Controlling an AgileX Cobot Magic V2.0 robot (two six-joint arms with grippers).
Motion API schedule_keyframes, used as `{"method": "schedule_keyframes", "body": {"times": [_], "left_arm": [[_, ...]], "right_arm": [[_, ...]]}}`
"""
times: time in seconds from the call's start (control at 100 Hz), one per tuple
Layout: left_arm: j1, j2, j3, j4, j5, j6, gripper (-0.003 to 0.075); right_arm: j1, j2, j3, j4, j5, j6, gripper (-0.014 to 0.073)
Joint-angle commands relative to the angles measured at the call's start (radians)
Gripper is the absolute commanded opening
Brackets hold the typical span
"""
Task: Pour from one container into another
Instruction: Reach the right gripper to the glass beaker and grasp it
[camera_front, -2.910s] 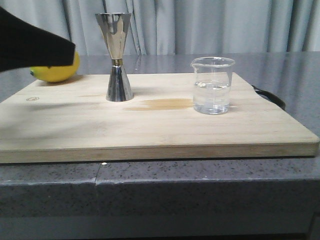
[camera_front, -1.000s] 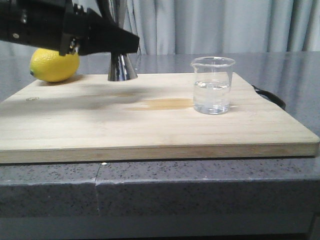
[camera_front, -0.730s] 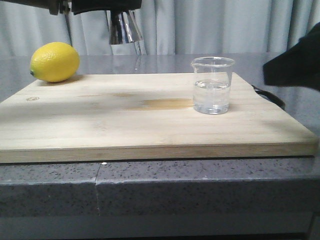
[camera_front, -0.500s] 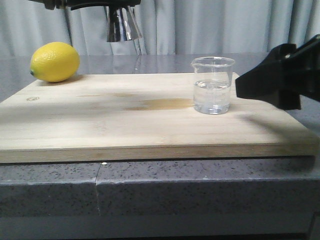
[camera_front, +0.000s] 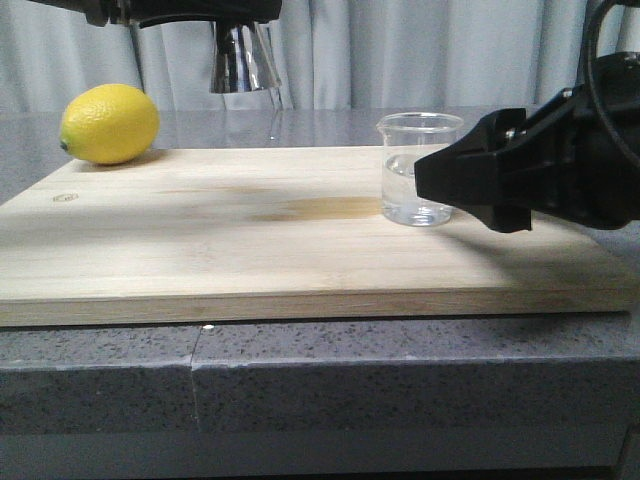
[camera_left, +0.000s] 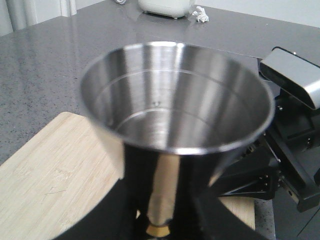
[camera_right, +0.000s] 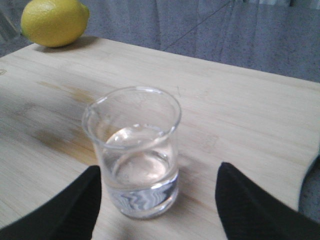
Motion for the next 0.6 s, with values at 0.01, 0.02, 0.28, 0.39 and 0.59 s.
{"method": "schedule_keyframes", "body": {"times": [0.01, 0.02, 0.28, 0.39, 0.59], "left_arm": [[-0.008, -0.044, -0.029, -0.069, 0.052, -0.012, -0.0020], [-0.008, -0.044, -0.029, -0.069, 0.052, -0.012, -0.0020], [-0.008, -0.044, -0.029, -0.069, 0.052, -0.012, -0.0020], [-0.008, -0.044, -0.029, -0.069, 0.052, -0.012, -0.0020], [-0.008, -0.044, -0.029, -0.069, 0.052, -0.013, -0.0020]], "right_arm": [[0.001, -0.003, -0.023, -0.031, -0.137, 0.005, 0.0442], [0.001, 0.000, -0.023, -0.034, -0.141, 0.005, 0.0442], [0.001, 0.117, -0.023, -0.110, -0.373, 0.005, 0.0447], [0.001, 0.177, -0.025, -0.110, -0.451, 0.005, 0.0447], [0.001, 0.268, -0.046, -0.110, -0.504, 0.005, 0.0447]]}}
